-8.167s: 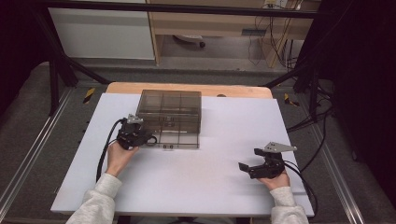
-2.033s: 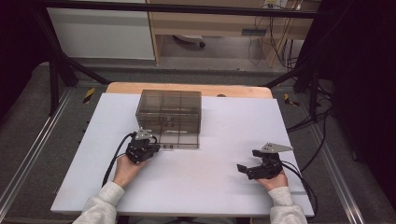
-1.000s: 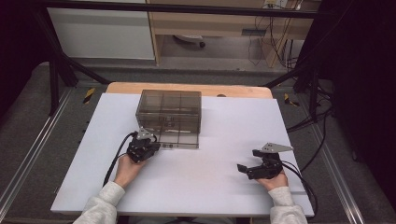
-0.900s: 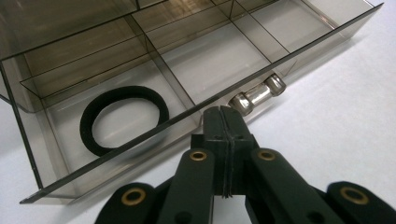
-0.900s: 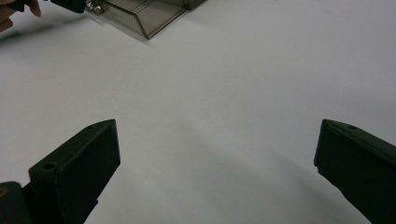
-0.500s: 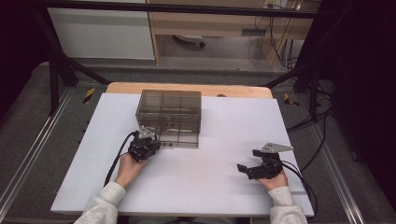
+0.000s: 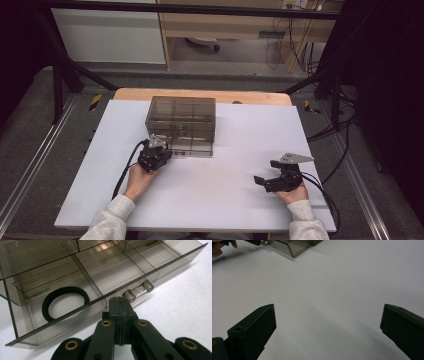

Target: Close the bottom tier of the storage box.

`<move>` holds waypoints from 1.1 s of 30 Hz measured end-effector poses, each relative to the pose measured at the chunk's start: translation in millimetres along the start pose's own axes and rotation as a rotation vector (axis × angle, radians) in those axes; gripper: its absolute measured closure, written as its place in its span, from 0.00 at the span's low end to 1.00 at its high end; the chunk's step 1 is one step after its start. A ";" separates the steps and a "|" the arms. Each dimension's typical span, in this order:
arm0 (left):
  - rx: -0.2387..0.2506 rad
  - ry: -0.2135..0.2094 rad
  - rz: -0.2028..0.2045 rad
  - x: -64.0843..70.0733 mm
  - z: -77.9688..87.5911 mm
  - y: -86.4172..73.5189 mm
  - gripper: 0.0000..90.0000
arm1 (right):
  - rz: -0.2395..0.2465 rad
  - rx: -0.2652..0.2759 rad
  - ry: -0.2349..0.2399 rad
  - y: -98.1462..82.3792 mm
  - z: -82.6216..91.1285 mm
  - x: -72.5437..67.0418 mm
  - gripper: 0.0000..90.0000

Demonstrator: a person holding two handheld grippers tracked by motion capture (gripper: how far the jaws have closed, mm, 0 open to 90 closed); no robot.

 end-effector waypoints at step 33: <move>0.022 0.035 -0.024 -1.6 -8.9 7.4 0.99 | 0.000 0.000 0.000 0.1 0.4 0.2 0.01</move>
Point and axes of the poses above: each handheld gripper's, and its own axes: z roughly backward along the jaws, y roughly out of its top, x roughly to its right, the point moved 8 cm from there along -z, roughly forward along the jaws, and after that the axes turned 1 degree about x, right-handed, at the moved point
